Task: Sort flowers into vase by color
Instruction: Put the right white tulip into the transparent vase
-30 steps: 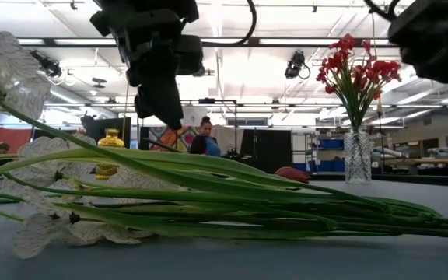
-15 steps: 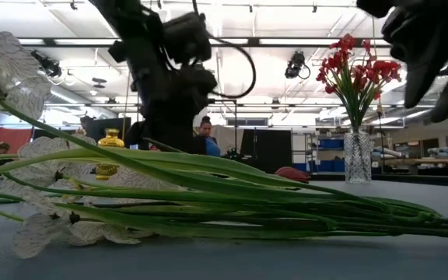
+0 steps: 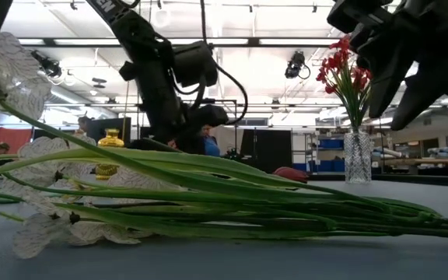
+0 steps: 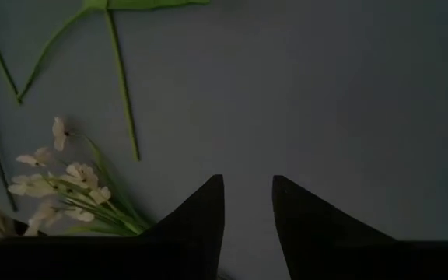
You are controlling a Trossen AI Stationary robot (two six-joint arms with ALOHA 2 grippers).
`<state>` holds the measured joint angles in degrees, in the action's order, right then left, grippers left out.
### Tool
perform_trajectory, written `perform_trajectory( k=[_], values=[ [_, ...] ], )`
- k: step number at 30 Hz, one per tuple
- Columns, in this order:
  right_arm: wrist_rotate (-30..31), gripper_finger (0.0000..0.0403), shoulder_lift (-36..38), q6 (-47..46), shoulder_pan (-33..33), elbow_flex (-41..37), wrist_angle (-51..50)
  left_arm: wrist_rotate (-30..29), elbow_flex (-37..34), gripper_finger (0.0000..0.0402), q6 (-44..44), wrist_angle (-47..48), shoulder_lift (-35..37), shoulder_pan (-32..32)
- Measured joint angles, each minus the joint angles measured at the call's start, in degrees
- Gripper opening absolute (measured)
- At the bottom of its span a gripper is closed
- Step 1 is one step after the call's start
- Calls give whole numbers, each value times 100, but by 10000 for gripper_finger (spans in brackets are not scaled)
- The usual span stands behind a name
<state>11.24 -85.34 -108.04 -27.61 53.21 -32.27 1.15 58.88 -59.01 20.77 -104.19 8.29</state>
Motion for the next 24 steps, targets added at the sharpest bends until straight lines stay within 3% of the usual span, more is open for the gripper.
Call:
perform_trajectory(
  k=[6, 12, 20, 24],
  values=[
    [-138, 119, 0, 770, 370, 0, 8, -37, -3, 118, 288, -378, -125, 1],
    [-514, 119, 0, 1764, 940, -2, 40, -254, -7, 17, 426, -400, -134, 55],
    [-549, 119, 124, 2780, 1413, -4, 560, -436, -63, 4, 865, -486, 120, 192],
    [-247, 119, 413, 3248, 1542, -7, 733, -396, -46, 2, 1457, -1510, 717, 197]
  ],
)
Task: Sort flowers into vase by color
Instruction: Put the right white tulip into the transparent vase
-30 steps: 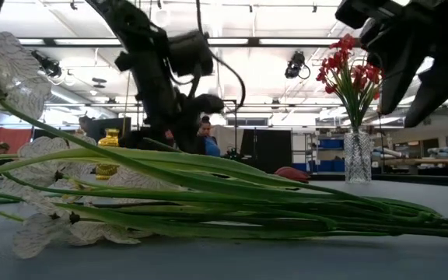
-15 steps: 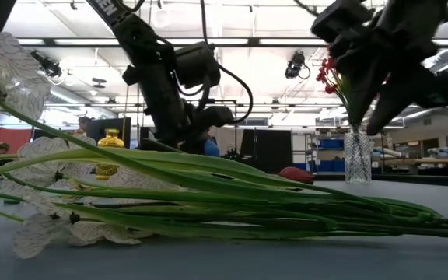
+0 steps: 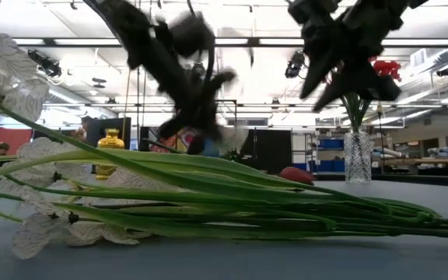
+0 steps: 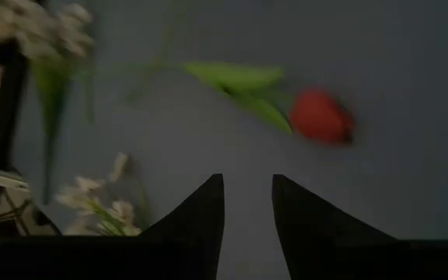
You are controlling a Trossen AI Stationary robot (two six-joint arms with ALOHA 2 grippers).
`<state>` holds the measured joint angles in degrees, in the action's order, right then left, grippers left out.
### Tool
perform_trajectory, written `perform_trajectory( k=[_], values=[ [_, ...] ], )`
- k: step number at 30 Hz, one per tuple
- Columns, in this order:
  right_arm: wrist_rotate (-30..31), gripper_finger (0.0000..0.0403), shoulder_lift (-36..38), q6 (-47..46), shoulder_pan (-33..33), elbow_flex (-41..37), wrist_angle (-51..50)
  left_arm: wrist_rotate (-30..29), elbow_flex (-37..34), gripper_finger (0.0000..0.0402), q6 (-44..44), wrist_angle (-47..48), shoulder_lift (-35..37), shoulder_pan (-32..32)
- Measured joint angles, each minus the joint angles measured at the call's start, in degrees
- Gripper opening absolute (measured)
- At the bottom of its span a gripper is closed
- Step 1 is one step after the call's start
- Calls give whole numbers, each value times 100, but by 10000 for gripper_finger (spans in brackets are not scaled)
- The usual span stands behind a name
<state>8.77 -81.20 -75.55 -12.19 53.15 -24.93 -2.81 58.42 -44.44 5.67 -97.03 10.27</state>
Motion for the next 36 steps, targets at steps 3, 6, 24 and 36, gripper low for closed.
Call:
perform_trajectory(
  k=[3, 6, 24, 36],
  values=[
    [261, 119, 291, 381, 139, 0, 81, 290, 5, 2, 407, -1004, 347, -12],
    [700, 119, 642, 757, 262, 0, 242, 735, 5, 1, 787, -2127, 557, -7],
    [1117, 184, 1306, 2753, 711, 0, 1792, 974, 14, 0, 935, -4155, 632, -68],
    [1662, 18, 1060, 2978, 713, 0, 2173, 949, 21, 21, 810, -4105, 629, -55]
  ],
)
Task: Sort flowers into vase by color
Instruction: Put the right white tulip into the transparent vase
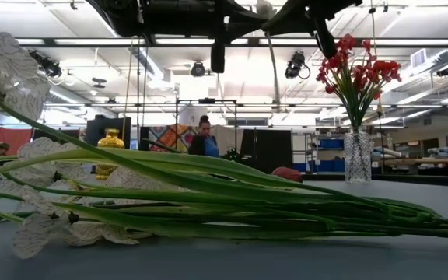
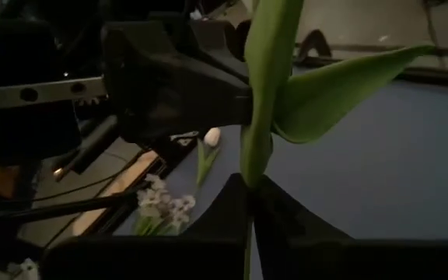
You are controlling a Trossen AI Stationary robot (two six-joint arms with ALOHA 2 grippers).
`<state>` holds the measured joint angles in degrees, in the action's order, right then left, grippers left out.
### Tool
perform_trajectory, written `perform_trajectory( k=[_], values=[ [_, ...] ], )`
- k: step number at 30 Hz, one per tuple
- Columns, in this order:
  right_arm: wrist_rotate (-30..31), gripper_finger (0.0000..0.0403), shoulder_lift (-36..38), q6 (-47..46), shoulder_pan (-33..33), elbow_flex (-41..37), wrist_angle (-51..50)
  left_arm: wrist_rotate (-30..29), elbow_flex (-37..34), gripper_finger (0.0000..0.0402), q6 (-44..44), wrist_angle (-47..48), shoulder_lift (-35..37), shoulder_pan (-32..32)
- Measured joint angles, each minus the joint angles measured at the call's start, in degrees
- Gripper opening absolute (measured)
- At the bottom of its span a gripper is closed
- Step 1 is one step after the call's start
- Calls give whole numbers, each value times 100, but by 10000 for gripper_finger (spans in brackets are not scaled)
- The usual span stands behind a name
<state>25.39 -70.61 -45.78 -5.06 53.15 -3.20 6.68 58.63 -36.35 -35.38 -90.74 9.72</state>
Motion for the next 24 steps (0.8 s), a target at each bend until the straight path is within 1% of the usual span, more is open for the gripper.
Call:
perform_trajectory(
  k=[3, 5, 8, 11, 15, 18, 21, 24],
  values=[
    [126, 12, 23, 10, 8, 0, -81, -2, 2, 50, -6, 45, 2, 15],
    [316, 7, 95, 99, 5, 0, -180, -2, 2, 71, -1, 47, 2, 55],
    [1011, 6, 370, 311, -57, 0, -452, 4, 2, 101, -4, 88, 49, 186],
    [1932, 4, 780, 1073, -151, 0, -750, 27, 2, 123, -40, 170, 137, 328],
    [3327, 2, 1316, 2377, -236, 0, -1237, 212, 9, 135, -34, 141, 177, 441],
    [4153, 2, 1601, 3135, -187, 0, -1630, 247, 9, 136, 20, 173, 188, 456],
    [4690, 2, 1817, 3399, -16, 0, -2163, 251, 9, 137, 151, 187, 192, 456],
    [4749, 2, 2054, 3176, 268, -27, -2651, 249, 9, 137, 298, 214, 192, 458]
  ],
)
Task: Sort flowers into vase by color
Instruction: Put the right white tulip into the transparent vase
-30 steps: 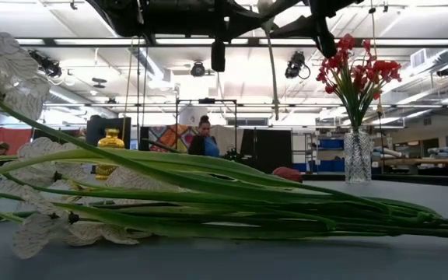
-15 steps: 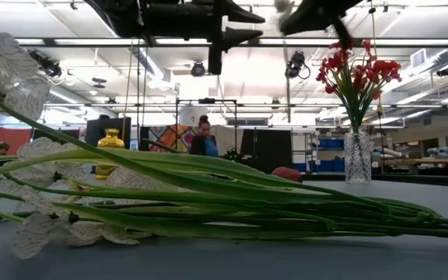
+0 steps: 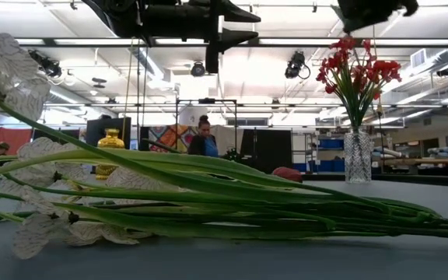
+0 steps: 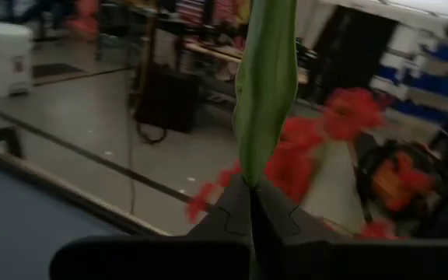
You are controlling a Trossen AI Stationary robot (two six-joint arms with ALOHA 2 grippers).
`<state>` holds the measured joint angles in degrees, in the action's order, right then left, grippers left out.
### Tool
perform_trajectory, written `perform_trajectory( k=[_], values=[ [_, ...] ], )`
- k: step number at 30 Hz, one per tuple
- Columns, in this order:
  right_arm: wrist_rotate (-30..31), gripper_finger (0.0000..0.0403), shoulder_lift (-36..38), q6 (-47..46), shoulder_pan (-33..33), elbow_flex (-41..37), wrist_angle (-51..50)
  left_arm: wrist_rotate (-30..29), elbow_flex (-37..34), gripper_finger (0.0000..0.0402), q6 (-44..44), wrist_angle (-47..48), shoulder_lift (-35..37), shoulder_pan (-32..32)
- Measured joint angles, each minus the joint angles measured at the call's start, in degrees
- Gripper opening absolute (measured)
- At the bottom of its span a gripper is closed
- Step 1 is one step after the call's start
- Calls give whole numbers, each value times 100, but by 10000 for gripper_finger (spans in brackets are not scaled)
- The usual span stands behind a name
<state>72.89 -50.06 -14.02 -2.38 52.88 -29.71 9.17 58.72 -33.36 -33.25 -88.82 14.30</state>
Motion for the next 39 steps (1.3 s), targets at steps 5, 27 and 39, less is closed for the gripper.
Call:
perform_trajectory(
  k=[5, 27, 39],
  values=[
    [-135, 2, 474, -82, 429, -451, 203, -4, 0, 137, 63, 96, 0, 71],
    [-1527, 0, 1035, 1377, 2004, -1516, 3136, -11, -2, 137, 114, 378, 0, 203],
    [-1754, 0, 967, 1677, 2189, -1516, 3290, -11, -2, 137, 107, 557, 0, 199]
  ],
)
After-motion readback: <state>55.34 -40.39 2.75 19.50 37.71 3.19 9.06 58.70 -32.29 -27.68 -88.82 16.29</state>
